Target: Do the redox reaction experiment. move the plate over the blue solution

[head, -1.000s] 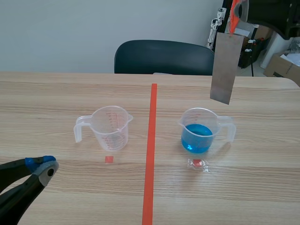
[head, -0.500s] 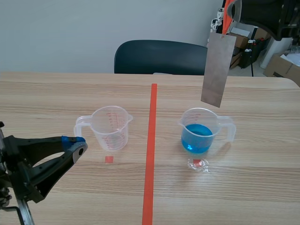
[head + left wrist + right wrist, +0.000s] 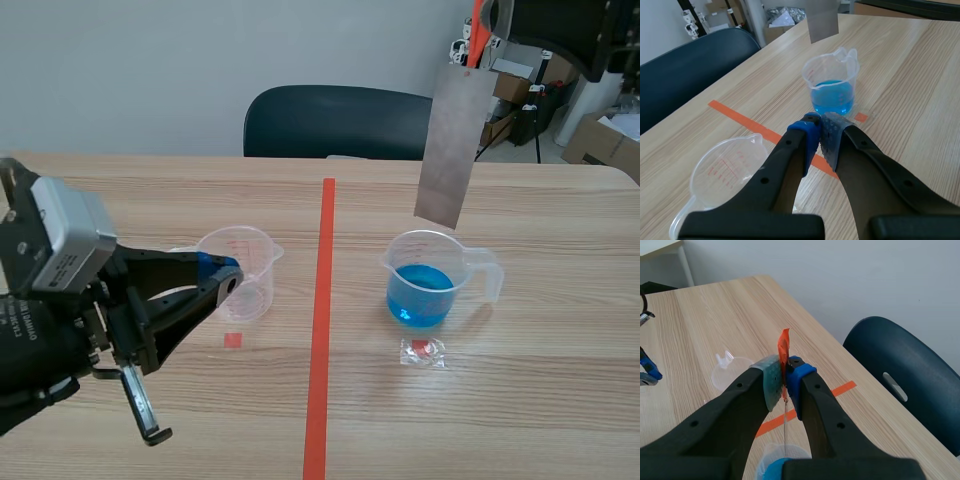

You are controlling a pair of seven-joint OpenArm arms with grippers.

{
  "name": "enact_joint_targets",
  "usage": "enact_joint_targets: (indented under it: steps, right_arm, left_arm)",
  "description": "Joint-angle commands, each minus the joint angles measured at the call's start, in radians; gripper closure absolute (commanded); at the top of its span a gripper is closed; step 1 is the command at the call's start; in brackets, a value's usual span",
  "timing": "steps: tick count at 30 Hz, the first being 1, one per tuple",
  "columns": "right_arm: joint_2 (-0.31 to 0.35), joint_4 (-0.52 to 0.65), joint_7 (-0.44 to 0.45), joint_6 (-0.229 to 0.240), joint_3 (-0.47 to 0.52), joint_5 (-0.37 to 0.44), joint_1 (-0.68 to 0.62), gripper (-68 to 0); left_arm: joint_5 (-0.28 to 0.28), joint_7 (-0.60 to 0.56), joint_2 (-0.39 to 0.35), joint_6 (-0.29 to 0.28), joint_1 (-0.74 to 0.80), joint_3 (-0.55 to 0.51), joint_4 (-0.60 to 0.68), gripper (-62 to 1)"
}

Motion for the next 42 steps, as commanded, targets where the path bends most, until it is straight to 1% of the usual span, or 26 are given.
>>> enact_joint_targets:
  steps: [1,4,6,14,17,22,26,28,33,38,42]
  right_arm:
    - [0.003,0.010,0.014,-0.004,0.005,0.042,0.036,-0.4]
    - [0.003,0.010,0.010,0.000,0.005,0.056,0.036,-0.4]
    - [0.003,0.010,0.009,0.004,0.005,0.058,0.036,-0.4]
    - [0.003,0.010,-0.005,0.004,0.005,0.089,0.036,-0.4]
    - [0.003,0.010,-0.006,0.004,0.005,0.094,0.036,-0.4]
    - [0.003,0.010,-0.024,0.011,0.005,0.126,0.036,-0.4]
    - [0.003,0.010,-0.039,0.011,0.005,0.142,0.036,-0.4]
    - [0.003,0.010,-0.043,0.011,0.005,0.142,0.036,-0.4]
    - [0.003,0.010,-0.051,0.011,0.005,0.142,0.035,-0.4]
    - [0.003,0.010,-0.075,0.011,0.005,0.184,0.035,-0.4]
    - [0.003,0.010,-0.076,0.011,0.005,0.187,0.035,-0.4]
  left_arm:
    - [-0.010,-0.006,-0.003,0.002,-0.010,0.013,0.018,-4.0]
    - [-0.015,0.030,-0.002,0.002,-0.037,0.033,0.018,-4.0]
    - [-0.038,0.037,-0.002,0.002,-0.052,0.040,0.018,-4.0]
    - [-0.037,0.078,0.008,0.003,-0.088,0.074,0.017,-4.0]
    - [-0.037,0.096,0.019,0.003,-0.092,0.082,0.014,-4.0]
    - [-0.036,0.100,0.041,0.003,-0.105,0.087,0.002,-4.0]
    - [-0.035,0.114,0.056,0.003,-0.127,0.116,0.001,-4.0]
    - [-0.026,0.133,0.068,0.006,-0.142,0.131,0.000,-4.0]
    - [-0.025,0.159,0.108,0.014,-0.183,0.148,-0.024,-4.0]
    - [-0.024,0.163,0.148,0.032,-0.219,0.148,-0.071,-4.0]
    - [-0.024,0.163,0.172,0.040,-0.253,0.163,-0.120,-4.0]
